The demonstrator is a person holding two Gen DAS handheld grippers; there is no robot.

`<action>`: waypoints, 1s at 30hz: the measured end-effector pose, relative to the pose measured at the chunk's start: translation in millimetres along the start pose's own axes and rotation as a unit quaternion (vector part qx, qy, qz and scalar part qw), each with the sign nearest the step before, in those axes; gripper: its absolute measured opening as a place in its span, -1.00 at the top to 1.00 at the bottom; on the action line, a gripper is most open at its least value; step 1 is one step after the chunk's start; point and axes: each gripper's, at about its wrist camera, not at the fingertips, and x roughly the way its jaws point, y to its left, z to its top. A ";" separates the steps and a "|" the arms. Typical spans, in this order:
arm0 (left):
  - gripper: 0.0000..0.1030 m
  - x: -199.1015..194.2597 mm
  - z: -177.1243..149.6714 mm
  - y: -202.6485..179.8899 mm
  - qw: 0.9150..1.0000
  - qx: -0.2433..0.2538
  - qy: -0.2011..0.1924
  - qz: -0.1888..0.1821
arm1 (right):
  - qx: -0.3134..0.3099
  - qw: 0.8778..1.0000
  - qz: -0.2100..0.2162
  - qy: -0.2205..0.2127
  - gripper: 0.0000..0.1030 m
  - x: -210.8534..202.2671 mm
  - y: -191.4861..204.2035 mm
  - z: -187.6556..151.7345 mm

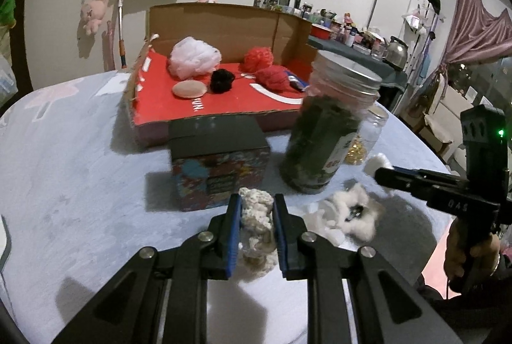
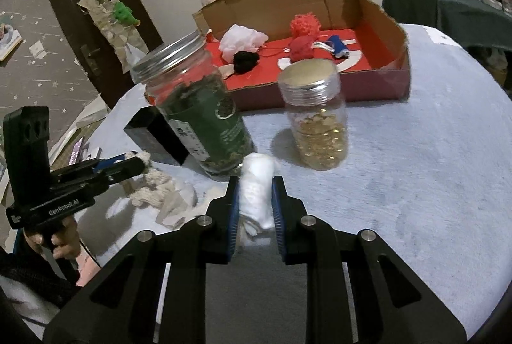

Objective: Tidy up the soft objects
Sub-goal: 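Carry the white cloth with the right tool while the left tool carries the beige scrunchie into the box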

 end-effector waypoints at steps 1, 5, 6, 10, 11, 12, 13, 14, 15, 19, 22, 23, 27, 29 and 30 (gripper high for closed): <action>0.61 -1.6 -0.4 2.7 1.000 -0.001 0.000 0.005 | 0.000 1.000 -0.003 0.000 0.64 -1.8 -1.4 -0.1; 0.61 -9.6 -0.7 15.8 1.000 -0.011 -0.004 0.017 | 0.005 1.000 -0.012 -0.004 0.64 -8.9 -9.0 0.8; 0.61 -12.0 -0.6 19.0 1.000 -0.014 -0.006 0.020 | 0.006 1.000 -0.015 -0.005 0.64 -10.4 -10.8 0.9; 0.61 -19.2 -0.9 31.5 0.999 -0.019 -0.008 0.035 | 0.012 1.000 -0.019 -0.007 0.64 -15.1 -18.3 2.1; 0.61 -19.9 -0.7 34.2 0.999 -0.020 -0.008 0.038 | 0.014 1.000 -0.019 -0.007 0.64 -15.8 -20.5 2.6; 0.61 -21.0 -0.3 38.1 0.999 -0.021 -0.008 0.039 | 0.015 1.000 -0.020 -0.007 0.64 -16.5 -22.6 3.2; 0.61 -20.9 0.4 41.3 0.999 -0.021 -0.008 0.039 | 0.017 1.000 -0.018 -0.006 0.64 -16.9 -25.1 3.8; 0.61 -20.8 1.3 45.1 0.999 -0.022 -0.007 0.037 | 0.018 1.000 -0.017 -0.005 0.64 -17.2 -26.8 4.2; 0.61 -20.6 2.0 48.5 0.999 -0.021 -0.005 0.033 | 0.019 1.000 -0.014 -0.002 0.64 -17.1 -29.1 4.9; 0.61 -19.3 5.1 60.7 1.000 -0.011 -0.008 0.023 | 0.014 1.000 -0.022 0.006 0.64 -15.1 -37.4 7.5; 0.61 -16.9 7.3 66.7 1.000 -0.001 -0.006 0.019 | 0.012 1.000 -0.023 0.013 0.64 -13.9 -43.7 9.2; 0.61 -15.5 7.7 69.2 1.000 0.002 -0.004 0.021 | 0.010 1.000 -0.025 0.015 0.64 -13.3 -45.6 10.3; 0.61 -10.0 11.8 76.2 1.000 0.019 0.001 0.021 | -0.001 0.999 -0.033 0.019 0.64 -12.8 -49.5 14.5; 0.61 -7.5 14.1 78.6 1.000 0.027 0.003 0.016 | -0.005 0.999 -0.038 0.021 0.64 -12.5 -51.7 17.2; 0.61 -5.6 15.5 80.0 0.999 0.031 0.005 0.013 | -0.009 0.999 -0.042 0.023 0.64 -12.0 -53.2 18.8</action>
